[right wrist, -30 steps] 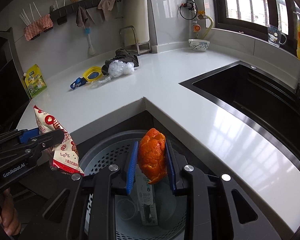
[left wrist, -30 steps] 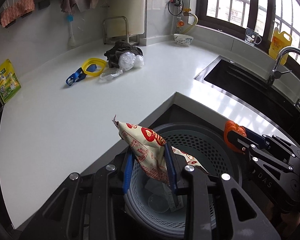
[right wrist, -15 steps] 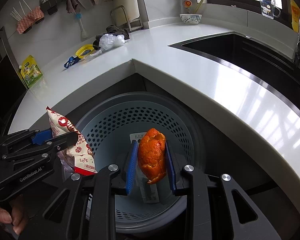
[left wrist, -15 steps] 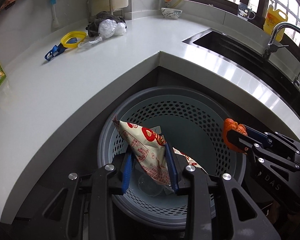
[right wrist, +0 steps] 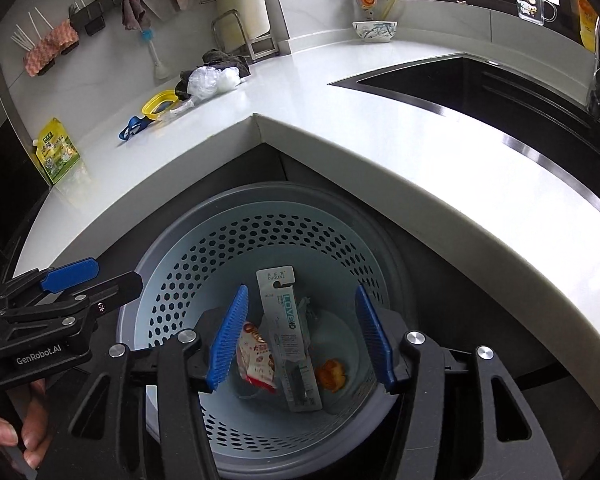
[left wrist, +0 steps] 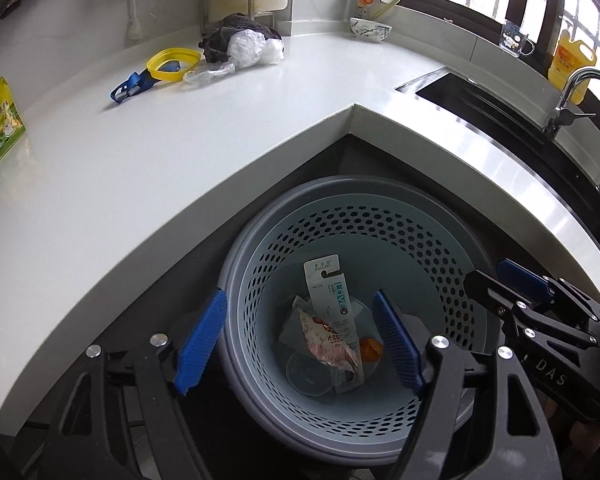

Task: Collect trash
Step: 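Open both tools to drop the wrapper and peel into the bin, then move both open tools from the bin back over the counter pile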

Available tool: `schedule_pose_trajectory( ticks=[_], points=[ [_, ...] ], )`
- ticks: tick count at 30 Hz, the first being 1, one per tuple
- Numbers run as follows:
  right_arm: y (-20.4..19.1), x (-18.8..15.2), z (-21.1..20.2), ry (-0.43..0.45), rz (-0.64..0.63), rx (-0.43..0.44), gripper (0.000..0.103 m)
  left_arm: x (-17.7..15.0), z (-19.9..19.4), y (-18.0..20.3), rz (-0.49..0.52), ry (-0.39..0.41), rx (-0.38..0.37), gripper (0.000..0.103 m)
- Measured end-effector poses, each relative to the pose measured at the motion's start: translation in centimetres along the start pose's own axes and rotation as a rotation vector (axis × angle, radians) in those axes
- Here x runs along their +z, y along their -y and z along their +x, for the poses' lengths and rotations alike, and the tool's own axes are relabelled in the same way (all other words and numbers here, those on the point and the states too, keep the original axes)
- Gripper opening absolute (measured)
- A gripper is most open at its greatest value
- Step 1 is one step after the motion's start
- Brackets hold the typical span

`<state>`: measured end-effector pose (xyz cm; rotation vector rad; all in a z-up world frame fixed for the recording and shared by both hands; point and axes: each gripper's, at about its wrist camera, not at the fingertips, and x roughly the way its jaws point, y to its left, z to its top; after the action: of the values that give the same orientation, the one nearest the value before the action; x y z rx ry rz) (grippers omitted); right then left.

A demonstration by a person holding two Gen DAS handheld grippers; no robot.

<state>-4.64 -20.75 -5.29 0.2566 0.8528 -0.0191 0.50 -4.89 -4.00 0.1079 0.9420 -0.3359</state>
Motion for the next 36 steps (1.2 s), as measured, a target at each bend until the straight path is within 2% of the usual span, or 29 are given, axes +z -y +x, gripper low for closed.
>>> schedule_pose_trajectory(
  ticks=[36],
  points=[
    [-0.1, -0.1, -0.5, -0.002, -0.006, 0.006, 0.057, -0.2, -0.3, -1.0, -0.032, 0.007, -0.026, 0.077]
  ],
)
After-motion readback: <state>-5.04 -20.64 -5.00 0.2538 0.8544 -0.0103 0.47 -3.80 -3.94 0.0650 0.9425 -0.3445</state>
